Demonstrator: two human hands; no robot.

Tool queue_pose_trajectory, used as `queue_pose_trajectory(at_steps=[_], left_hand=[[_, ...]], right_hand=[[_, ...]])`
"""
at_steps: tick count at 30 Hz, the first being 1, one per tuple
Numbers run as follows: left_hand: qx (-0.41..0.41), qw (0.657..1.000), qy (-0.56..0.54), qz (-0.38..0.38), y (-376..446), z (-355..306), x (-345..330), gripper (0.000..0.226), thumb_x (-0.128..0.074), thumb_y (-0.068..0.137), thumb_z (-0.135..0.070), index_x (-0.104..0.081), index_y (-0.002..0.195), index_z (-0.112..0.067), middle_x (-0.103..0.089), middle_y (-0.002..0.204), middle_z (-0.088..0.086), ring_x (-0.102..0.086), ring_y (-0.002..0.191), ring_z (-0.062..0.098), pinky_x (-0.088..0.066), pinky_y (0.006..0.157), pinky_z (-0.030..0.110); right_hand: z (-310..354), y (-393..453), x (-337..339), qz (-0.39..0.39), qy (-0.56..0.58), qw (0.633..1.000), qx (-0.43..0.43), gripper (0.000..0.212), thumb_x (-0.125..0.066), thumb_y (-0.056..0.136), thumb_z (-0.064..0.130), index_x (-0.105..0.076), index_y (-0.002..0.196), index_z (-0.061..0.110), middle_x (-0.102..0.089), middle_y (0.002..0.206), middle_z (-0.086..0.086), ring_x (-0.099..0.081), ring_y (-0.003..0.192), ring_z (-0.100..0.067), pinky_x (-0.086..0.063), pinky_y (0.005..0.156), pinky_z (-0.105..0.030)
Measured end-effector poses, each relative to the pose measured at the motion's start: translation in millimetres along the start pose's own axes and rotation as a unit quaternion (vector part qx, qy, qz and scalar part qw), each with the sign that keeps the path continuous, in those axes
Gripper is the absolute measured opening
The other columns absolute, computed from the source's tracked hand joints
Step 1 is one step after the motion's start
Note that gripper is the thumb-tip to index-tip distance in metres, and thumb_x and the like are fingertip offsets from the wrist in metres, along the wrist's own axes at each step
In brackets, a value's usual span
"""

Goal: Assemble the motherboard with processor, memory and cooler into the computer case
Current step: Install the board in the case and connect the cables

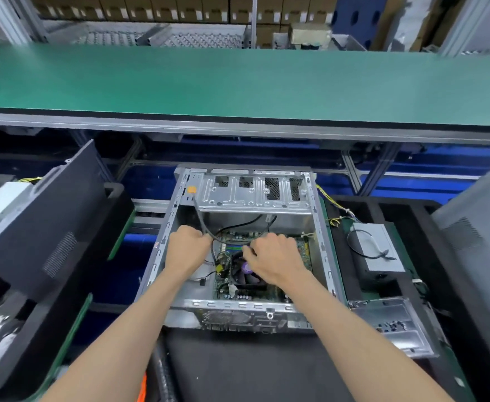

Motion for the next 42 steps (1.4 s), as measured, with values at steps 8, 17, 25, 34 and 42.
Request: queue_pose_trajectory(at_steps=[8, 17, 25, 34, 42], left_hand=[[-0.054, 0.996, -0.058, 0.040, -28, 8, 27, 0.046, -0.060, 0.084, -0.019, -0.026, 0.052, -0.019, -0.021, 0.044, -0.007, -0.019, 0.040, 0.010, -0.020, 0.041, 0.019], [-0.017, 0.930, -0.357, 0.088, -68, 27, 67, 0.033, -0.071, 0.071, -0.041, -0.049, 0.067, -0.017, -0.013, 0.069, 0.008, -0.010, 0.055, 0.022, -0.014, 0.045, 0.025], [0.015, 0.901, -0.427, 0.076, -108, 84, 85, 0.052, -0.068, 0.086, -0.027, -0.028, 0.053, -0.023, -0.017, 0.055, -0.001, -0.011, 0.045, 0.016, -0.019, 0.042, 0.021], [0.202, 0.949, -0.240, -0.022, -151, 190, 61, 0.038, -0.062, 0.088, -0.033, -0.046, 0.060, -0.013, -0.036, 0.047, 0.000, -0.030, 0.041, 0.017, -0.025, 0.041, 0.021], [0.206, 0.954, -0.214, 0.030, -152, 211, 35, 0.014, -0.069, 0.090, -0.020, -0.070, 0.078, -0.012, -0.061, 0.052, -0.002, -0.042, 0.038, 0.009, -0.031, 0.037, 0.021]], right_hand=[[23, -25, 17, -0.026, 0.007, 0.999, -0.021, 0.049, -0.041, 0.102, 0.046, -0.057, 0.067, 0.015, -0.043, 0.057, 0.004, -0.052, 0.060, -0.026, -0.035, 0.058, -0.033], [82, -59, 30, -0.098, 0.043, 0.993, 0.053, 0.033, -0.047, 0.101, 0.041, -0.073, 0.092, 0.022, -0.070, 0.083, 0.006, -0.065, 0.083, -0.018, -0.049, 0.062, -0.030], [145, -100, 17, -0.224, 0.062, 0.927, 0.296, 0.008, -0.071, 0.084, 0.005, -0.070, 0.092, 0.004, -0.062, 0.086, -0.009, -0.056, 0.076, -0.030, -0.044, 0.066, -0.038], [175, -146, -65, 0.059, -0.055, 0.906, 0.415, 0.055, -0.071, 0.074, -0.002, -0.056, 0.125, 0.014, -0.049, 0.136, -0.010, -0.045, 0.120, -0.030, -0.045, 0.085, -0.041], [191, -148, -102, 0.119, -0.049, 0.899, 0.419, 0.036, -0.064, 0.088, 0.000, -0.052, 0.122, 0.008, -0.039, 0.144, -0.014, -0.022, 0.138, -0.031, -0.050, 0.091, -0.056]])
Point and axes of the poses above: each hand's wrist, its own y-axis towards the middle knuckle, its own x-axis out of the back of the hand, z = x × y, the point moved 4 cm from there along y, towards the middle knuckle
